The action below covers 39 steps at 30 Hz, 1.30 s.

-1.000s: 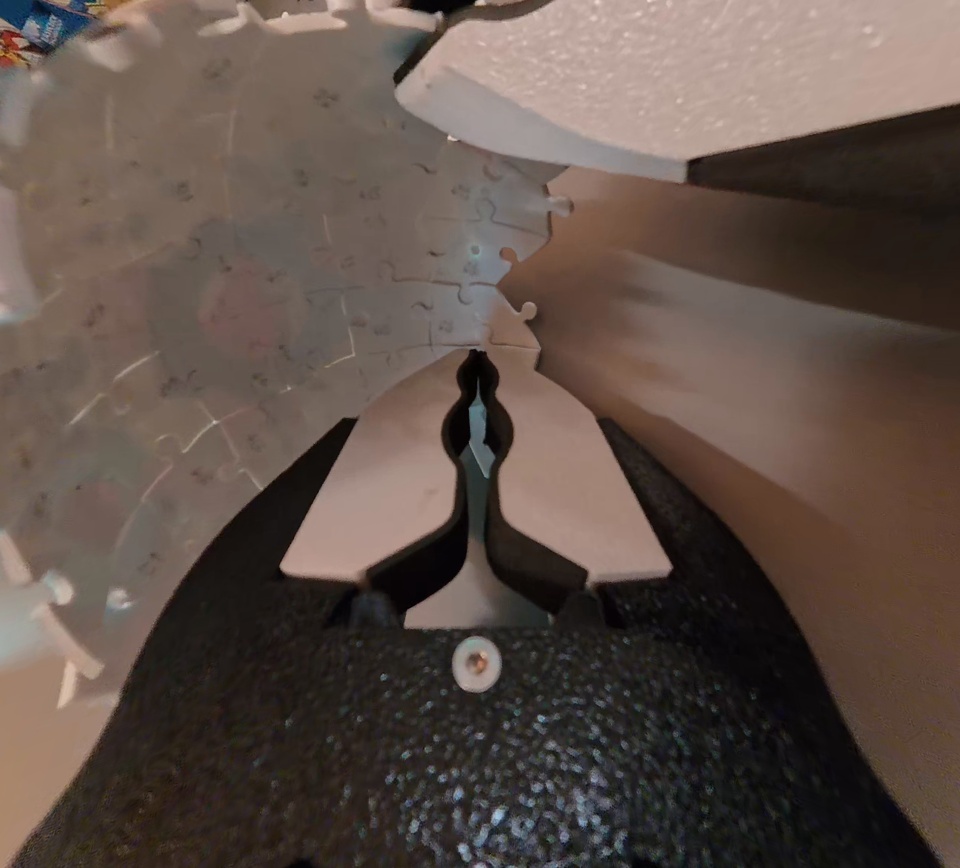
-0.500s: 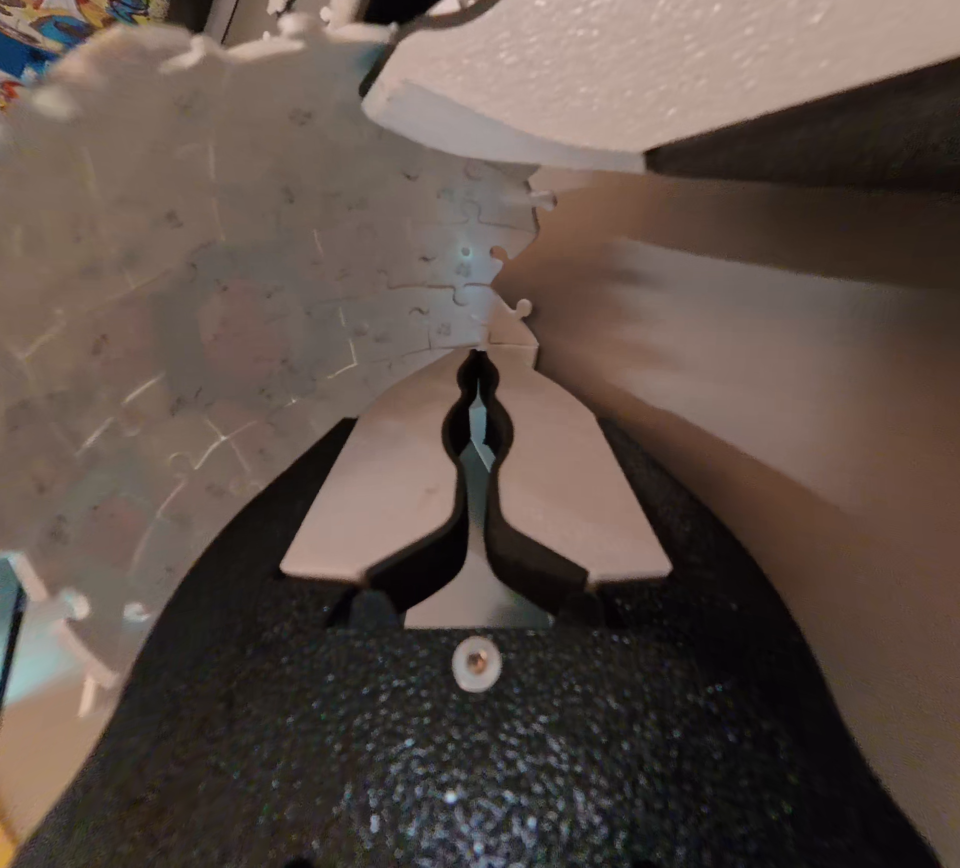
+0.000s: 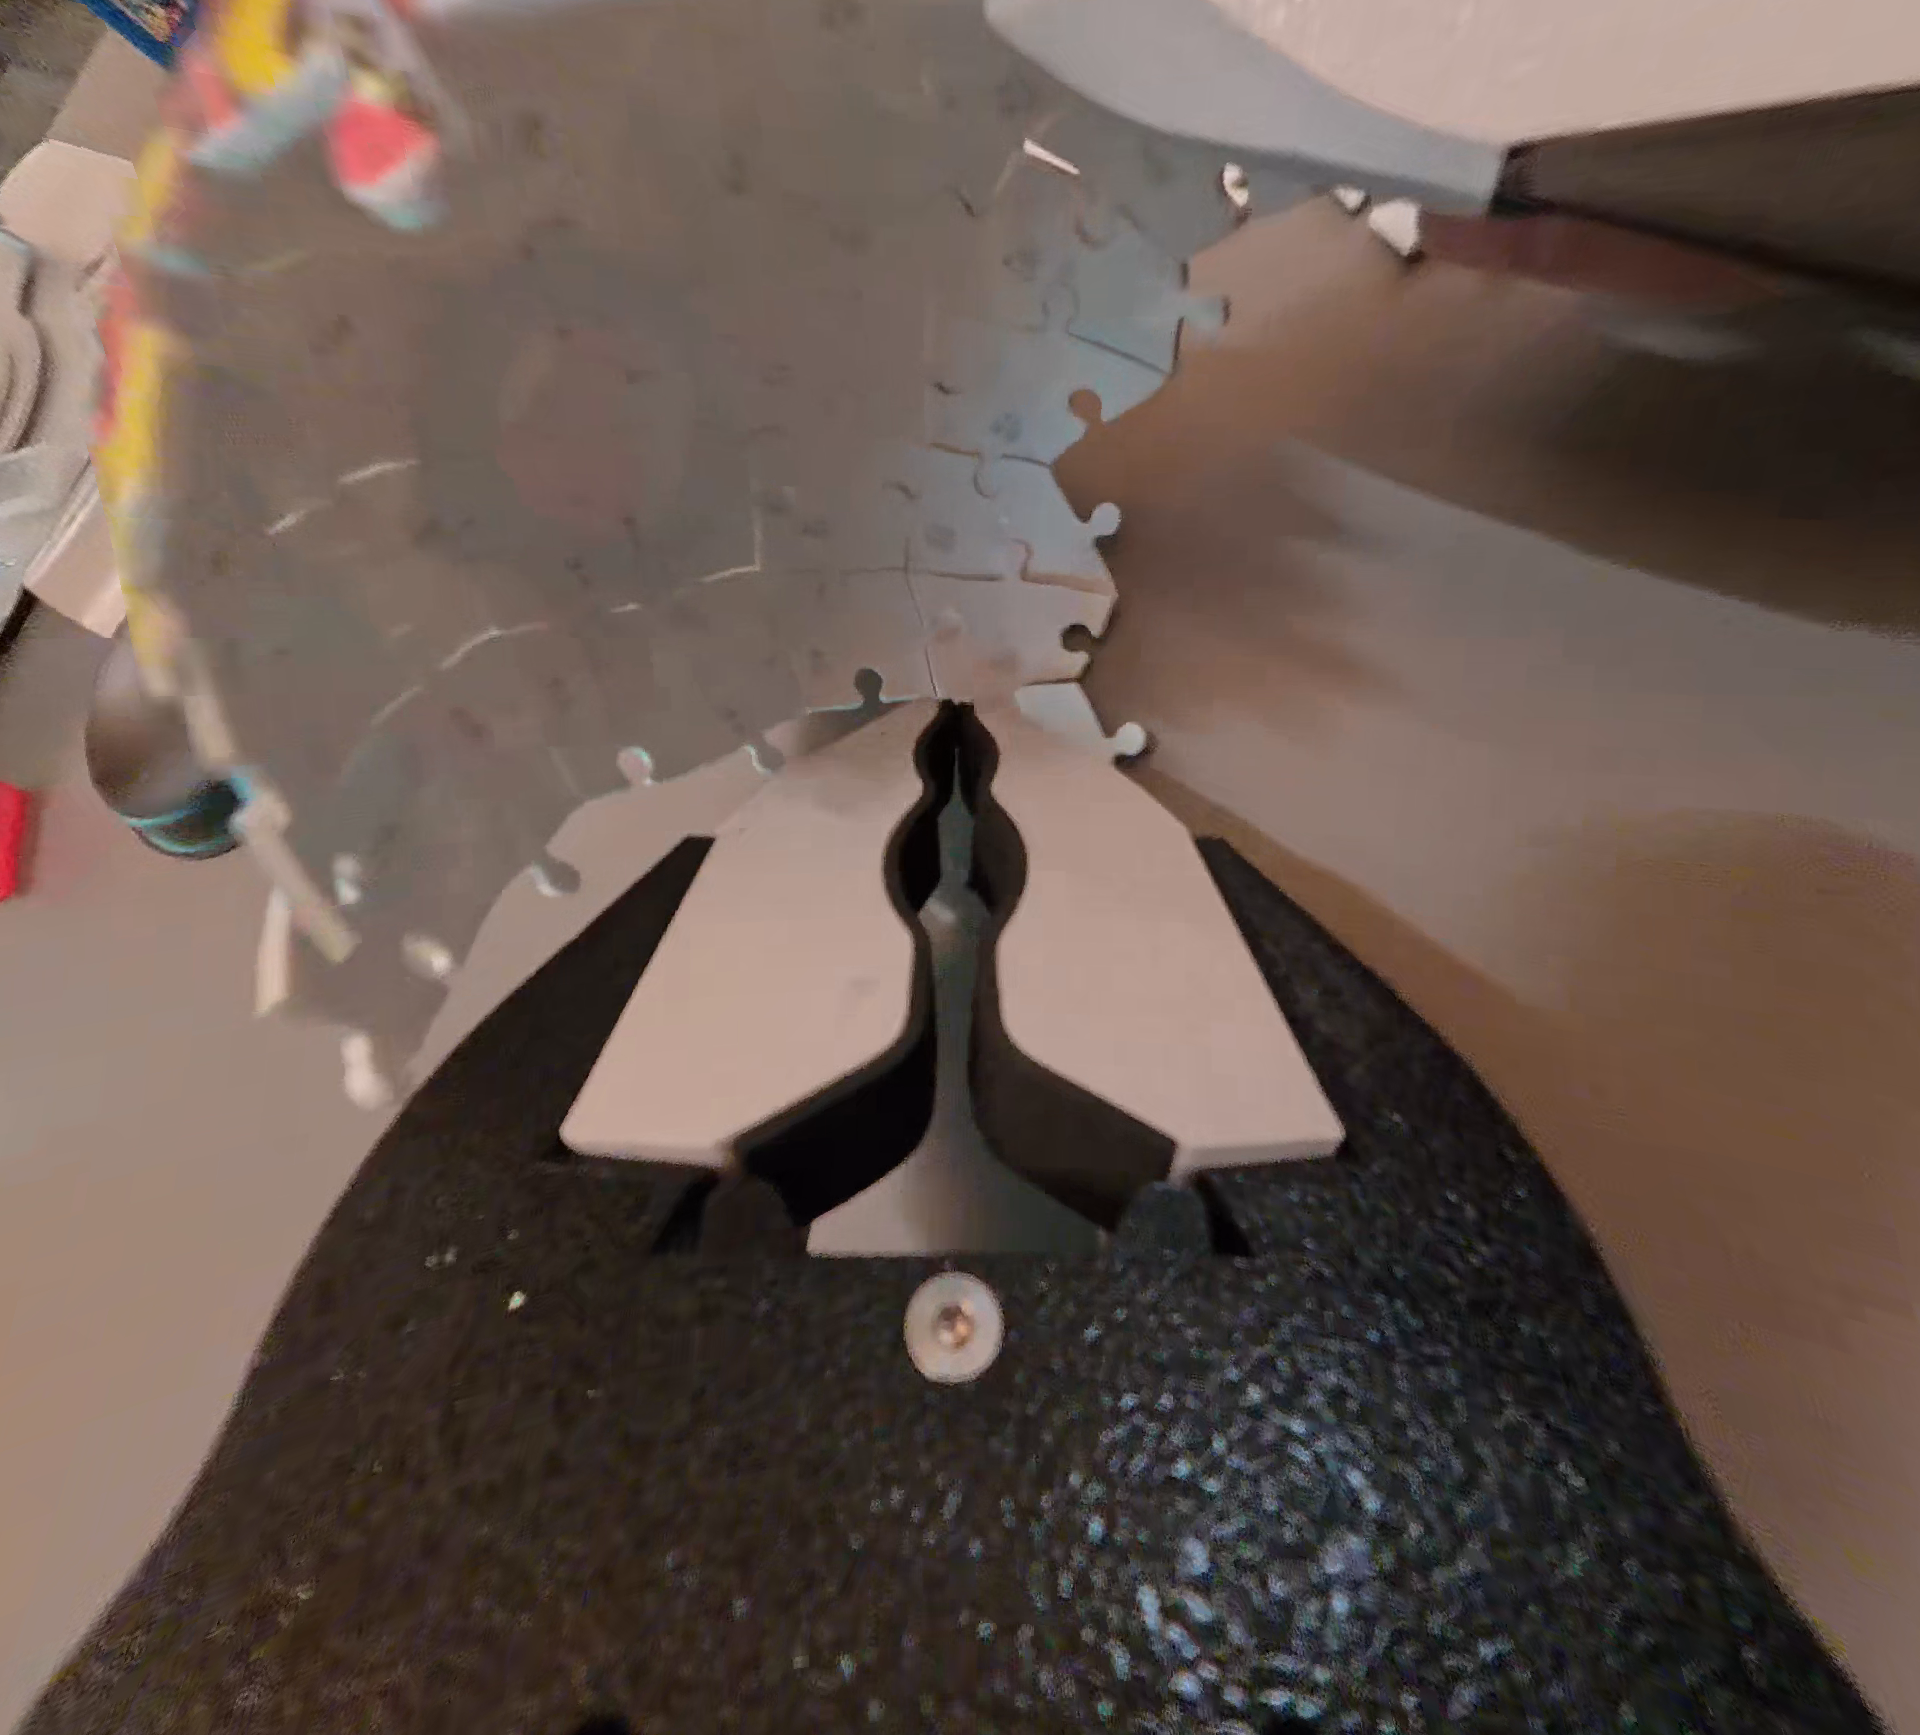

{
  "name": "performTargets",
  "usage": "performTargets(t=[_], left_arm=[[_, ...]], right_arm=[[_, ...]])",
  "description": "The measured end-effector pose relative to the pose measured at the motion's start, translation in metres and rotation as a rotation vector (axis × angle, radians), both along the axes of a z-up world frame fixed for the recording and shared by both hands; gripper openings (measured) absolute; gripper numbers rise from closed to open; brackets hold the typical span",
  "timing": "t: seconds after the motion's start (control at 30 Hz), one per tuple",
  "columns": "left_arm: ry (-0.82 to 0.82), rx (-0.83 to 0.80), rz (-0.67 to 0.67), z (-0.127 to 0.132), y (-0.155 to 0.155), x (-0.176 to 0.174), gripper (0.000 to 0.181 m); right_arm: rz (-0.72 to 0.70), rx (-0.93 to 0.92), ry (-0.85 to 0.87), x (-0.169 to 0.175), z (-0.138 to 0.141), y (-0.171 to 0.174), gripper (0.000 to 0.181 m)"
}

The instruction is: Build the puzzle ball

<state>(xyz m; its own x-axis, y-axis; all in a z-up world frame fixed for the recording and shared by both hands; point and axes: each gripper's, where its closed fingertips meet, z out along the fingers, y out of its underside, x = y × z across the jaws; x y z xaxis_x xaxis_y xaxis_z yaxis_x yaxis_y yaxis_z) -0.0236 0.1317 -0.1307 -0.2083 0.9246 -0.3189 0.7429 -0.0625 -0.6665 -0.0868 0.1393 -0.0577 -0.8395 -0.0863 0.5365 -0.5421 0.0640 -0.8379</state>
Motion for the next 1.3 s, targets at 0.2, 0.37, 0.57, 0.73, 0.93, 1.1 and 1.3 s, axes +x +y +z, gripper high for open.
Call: performTargets(t=[0.2,0.37,0.57,0.73,0.93,1.1,1.3], left_arm=[[-0.057,-0.053,-0.005,-0.006,-0.005,-0.004,0.0],[-0.121,-0.12,-0.056,-0.007,-0.003,-0.005,0.0],[-0.141,-0.185,-0.07,-0.007,-0.003,-0.006,0.0],[-0.011,-0.122,-0.038,0.003,-0.001,-0.008,0.0],[-0.083,-0.14,-0.137,-0.002,0.009,-0.007,0.0],[-0.103,-0.132,-0.142,-0.007,0.008,-0.013,0.0],[-0.077,-0.064,-0.144,-0.008,0.008,-0.014,0.0]], right_arm=[[0.018,-0.021,0.005,0.004,0.003,0.001,0.005],[0.039,-0.037,-0.015,0.007,0.006,0.001,0.005],[0.039,-0.037,-0.022,0.007,0.006,0.001,0.005],[0.032,-0.039,-0.008,0.006,0.006,0.002,0.005],[0.036,-0.043,-0.007,0.007,0.006,0.002,0.005],[0.041,-0.044,-0.014,0.007,0.007,0.002,0.005],[0.042,-0.041,-0.017,0.008,0.006,0.002,0.005]])
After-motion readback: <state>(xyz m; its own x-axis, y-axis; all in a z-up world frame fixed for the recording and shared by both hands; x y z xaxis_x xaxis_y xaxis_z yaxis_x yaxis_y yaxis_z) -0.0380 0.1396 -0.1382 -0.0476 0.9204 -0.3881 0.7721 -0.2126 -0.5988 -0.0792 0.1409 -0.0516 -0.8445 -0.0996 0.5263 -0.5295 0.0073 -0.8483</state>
